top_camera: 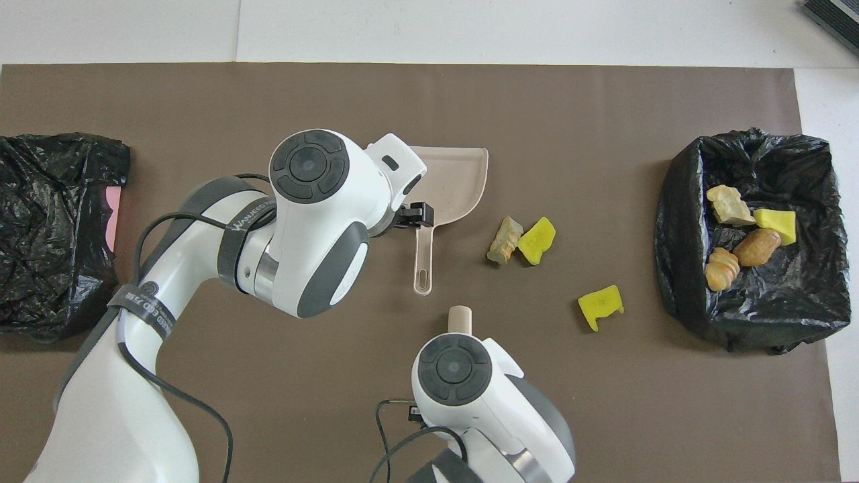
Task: Sweep and dump trash in bin
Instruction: 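Move the dustpan toward the remaining debris while the right gripper brings the brush, then sweep the sponge pieces into the dustpan with the brush in the right gripper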
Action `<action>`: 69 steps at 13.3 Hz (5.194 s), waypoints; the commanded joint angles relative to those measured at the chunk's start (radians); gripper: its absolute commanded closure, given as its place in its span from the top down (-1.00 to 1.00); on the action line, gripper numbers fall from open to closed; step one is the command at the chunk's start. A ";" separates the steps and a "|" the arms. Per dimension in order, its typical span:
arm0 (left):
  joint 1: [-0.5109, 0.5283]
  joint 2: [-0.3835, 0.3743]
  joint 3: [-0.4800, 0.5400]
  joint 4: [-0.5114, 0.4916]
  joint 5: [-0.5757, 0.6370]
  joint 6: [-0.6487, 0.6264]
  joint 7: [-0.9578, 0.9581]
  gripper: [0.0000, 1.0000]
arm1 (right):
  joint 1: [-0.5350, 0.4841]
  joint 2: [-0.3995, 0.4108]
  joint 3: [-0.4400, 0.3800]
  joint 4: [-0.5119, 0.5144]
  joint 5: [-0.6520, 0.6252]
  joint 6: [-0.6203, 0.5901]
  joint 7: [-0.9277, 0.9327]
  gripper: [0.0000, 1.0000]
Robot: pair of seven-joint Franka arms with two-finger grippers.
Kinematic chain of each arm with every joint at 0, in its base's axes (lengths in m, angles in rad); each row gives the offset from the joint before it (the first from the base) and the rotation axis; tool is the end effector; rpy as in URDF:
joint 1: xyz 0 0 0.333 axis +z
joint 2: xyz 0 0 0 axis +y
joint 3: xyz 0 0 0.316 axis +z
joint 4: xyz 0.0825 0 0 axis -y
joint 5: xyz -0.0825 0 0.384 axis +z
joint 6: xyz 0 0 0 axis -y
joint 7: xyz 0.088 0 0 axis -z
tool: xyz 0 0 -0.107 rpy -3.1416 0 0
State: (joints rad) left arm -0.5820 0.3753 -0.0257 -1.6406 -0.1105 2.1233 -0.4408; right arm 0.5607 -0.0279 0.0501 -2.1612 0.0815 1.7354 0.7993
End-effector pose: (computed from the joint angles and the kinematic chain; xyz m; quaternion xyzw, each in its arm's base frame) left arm 0.5514 -0.3872 0.4093 0.9956 -0.0556 0.0198 0.0728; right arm 0.3908 0.2827 0.3837 0.9738 -0.1067 -0.1746 0.0995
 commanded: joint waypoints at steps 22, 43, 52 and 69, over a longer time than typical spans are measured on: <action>0.046 -0.013 0.029 -0.008 0.011 -0.146 0.380 -1.00 | -0.308 -0.066 0.014 -0.228 -0.094 0.297 -0.328 -1.00; 0.114 -0.254 0.027 -0.387 0.218 -0.042 1.188 -1.00 | -0.236 0.147 0.008 0.104 -0.098 0.170 -0.497 -1.00; 0.125 -0.256 0.024 -0.396 0.216 -0.039 1.200 -1.00 | -0.032 0.324 0.016 0.289 0.150 0.222 -0.447 -1.00; 0.227 -0.390 0.032 -0.401 0.166 -0.186 1.260 -1.00 | 0.020 0.071 0.014 0.252 0.064 -0.034 -0.323 -1.00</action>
State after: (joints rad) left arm -0.4069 0.0739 0.0070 -2.0296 0.0842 2.0017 0.7803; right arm 0.5524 0.1004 0.0584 -1.8227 0.1644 1.6545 0.4297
